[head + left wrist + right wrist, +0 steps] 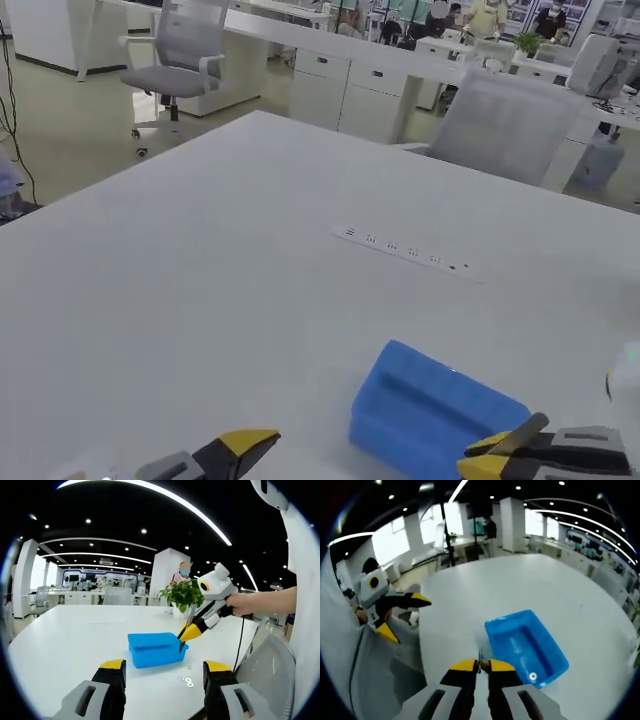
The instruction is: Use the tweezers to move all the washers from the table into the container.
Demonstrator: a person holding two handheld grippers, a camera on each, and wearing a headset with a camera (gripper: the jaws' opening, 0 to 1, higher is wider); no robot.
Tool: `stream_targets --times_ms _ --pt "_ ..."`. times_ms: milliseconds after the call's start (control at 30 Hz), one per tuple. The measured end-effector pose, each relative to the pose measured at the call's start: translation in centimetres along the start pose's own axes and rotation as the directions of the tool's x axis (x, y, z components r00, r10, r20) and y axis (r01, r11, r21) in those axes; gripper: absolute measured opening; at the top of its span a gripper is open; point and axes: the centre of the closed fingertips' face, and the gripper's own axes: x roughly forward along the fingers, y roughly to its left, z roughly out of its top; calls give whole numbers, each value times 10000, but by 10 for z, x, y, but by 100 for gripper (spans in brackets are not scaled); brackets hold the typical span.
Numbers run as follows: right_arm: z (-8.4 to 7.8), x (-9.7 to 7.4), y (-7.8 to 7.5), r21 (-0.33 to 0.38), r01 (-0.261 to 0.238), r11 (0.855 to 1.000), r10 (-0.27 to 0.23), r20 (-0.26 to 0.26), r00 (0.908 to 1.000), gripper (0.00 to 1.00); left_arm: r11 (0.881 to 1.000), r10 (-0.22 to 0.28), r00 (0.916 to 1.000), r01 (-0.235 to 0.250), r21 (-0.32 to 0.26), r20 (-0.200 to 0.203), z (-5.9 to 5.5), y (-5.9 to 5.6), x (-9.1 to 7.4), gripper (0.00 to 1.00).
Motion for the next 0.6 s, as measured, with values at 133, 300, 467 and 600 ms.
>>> stream_targets --times_ms 133,300,467,600 --pt "-13 12 10 508 -425 9978 430 -84 9990 5 10000 0 10000 0 -31 -31 -1 0 0 61" --pt "-27 23 16 592 -590 9965 613 -386 9974 5 10000 -28 10000 27 -37 -43 -1 0 1 61" --pt "-33 31 17 683 -675 9954 710 -503 9962 5 10000 -45 10000 44 -44 -58 -1 0 1 60" --pt "-36 36 18 664 -688 9954 730 -635 9953 5 10000 -31 10000 31 -63 -67 -1 1 1 60"
